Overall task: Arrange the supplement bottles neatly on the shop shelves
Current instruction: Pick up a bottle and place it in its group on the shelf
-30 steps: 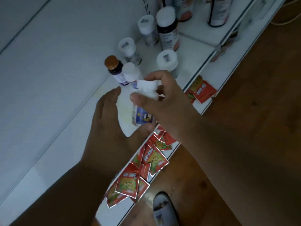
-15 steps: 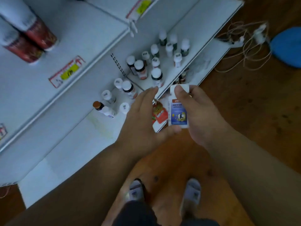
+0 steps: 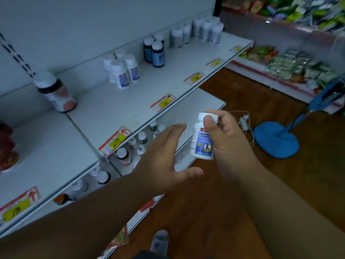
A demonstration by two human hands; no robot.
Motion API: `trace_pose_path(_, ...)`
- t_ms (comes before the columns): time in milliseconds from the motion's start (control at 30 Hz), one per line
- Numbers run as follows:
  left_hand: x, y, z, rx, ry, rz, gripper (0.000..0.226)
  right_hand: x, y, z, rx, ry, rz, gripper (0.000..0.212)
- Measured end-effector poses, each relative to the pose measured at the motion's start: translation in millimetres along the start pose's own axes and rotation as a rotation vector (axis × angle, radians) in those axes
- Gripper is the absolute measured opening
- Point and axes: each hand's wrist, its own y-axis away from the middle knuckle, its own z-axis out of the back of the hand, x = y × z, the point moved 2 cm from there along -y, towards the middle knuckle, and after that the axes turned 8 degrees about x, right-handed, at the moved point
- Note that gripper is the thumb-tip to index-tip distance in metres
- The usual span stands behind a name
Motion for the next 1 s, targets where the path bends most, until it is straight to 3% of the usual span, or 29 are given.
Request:
trace_pose_path(267, -47, -154, 24, -0.076, -0.058, -0.03, 0.11, 85, -111, 93, -0.026, 0.123, 0.111, 0.034)
trace_pose_path(400, -45, -212, 27, -0.245, -0.09, 0.099, 0.108, 104, -186, 120, 0.127, 0.201, 0.102, 0.025)
trace_pose_path(500, -43, -233, 21, -0.218, -0.139, 0.267, 0.111, 107, -230, 131, 0.201, 0.225, 0.105, 0.016)
trace_pose_path(767, 13, -223, 64, -0.355, -0.286, 0.703, 0.109, 120, -308, 39, 0.623, 0.65, 0.289, 0.026)
trace_pose_path(1000, 87, -207, 88, -0.215, -0.376, 0.982, 0.099, 105, -337, -57, 0.814, 1.048, 0.476, 0.027)
